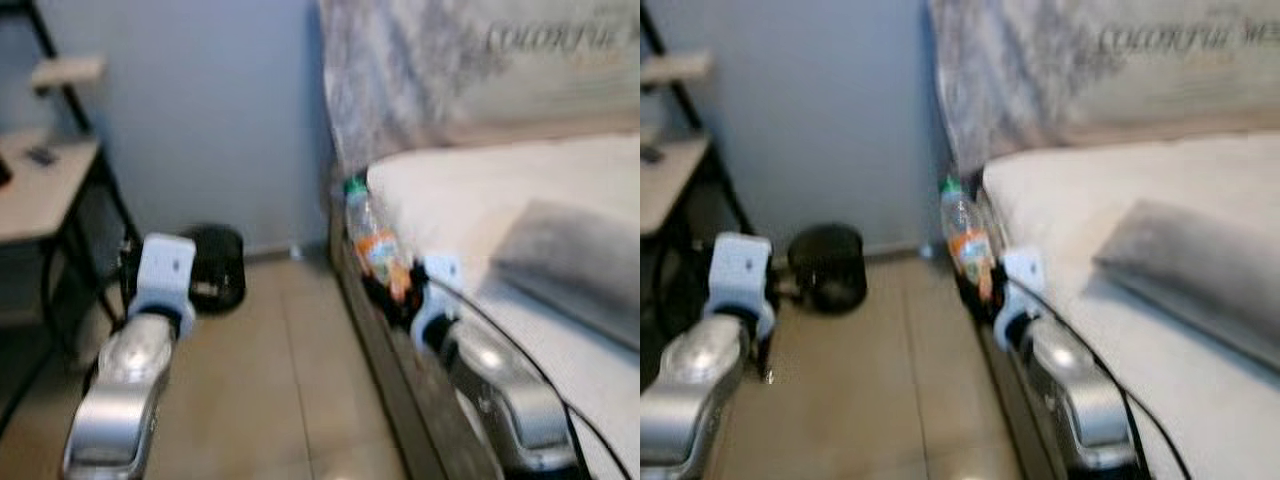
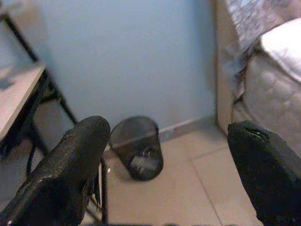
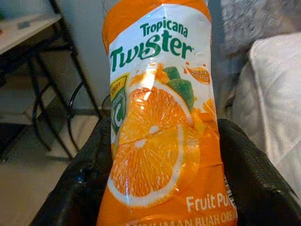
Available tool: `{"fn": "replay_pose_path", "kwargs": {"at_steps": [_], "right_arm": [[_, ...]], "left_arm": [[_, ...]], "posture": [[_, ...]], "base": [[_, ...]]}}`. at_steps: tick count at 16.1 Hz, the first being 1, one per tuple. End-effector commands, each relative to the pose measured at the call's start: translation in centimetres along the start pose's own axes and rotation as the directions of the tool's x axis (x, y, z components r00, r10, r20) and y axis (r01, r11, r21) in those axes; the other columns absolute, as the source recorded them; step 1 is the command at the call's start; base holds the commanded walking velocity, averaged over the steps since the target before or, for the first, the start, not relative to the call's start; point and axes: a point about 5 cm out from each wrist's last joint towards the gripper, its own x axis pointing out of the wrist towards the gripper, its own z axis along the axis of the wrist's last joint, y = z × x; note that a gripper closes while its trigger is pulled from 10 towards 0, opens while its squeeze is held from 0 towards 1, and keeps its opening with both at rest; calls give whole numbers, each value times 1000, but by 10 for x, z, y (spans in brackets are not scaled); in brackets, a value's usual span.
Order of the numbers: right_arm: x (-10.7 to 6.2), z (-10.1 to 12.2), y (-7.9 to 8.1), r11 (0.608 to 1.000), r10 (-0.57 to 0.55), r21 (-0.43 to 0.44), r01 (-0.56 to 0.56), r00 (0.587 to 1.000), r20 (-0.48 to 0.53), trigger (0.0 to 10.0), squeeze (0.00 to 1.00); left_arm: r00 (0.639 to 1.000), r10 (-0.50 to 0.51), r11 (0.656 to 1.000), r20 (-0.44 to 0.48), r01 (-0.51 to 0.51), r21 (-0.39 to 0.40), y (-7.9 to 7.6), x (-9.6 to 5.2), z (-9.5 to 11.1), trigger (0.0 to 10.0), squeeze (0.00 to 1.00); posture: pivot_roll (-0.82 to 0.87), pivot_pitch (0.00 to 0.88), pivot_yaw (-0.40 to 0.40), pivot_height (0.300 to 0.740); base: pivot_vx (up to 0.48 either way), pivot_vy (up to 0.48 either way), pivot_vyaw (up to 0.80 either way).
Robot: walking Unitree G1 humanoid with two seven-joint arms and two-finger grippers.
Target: Clean up the room
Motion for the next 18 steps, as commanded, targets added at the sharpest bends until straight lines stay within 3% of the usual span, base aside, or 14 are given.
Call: {"fn": "replay_pose_path", "kwargs": {"at_steps": [1, 9, 13, 18], "right_arm": [[-3, 0, -7, 999, -37, -14, 37, 999, 3, 10000, 0], [-3, -6, -16, 986, -128, -108, 125, 992, -15, 10000, 0], [-3, -7, -14, 988, -150, -38, 150, 989, -6, 10000, 0], [1, -6, -19, 985, -175, -16, 174, 985, -10, 10000, 0]], "left_arm": [[999, -29, 1000, 32, 29, -1, -7, 0, 7, 10000, 0], [999, -25, 1000, 29, 24, 7, -4, -1, 5, 10000, 0], [999, -36, 999, 26, 36, 4, -2, 0, 5, 10000, 0], [998, -63, 998, 24, 63, 15, -5, 3, 8, 10000, 0]], "posture": [[-88, 0, 37, 740], [-74, 0, 22, 740], [-63, 0, 11, 740], [-58, 0, 13, 740]], "base": [[394, 0, 0], [392, 0, 0], [389, 0, 0], [390, 0, 0]]}}
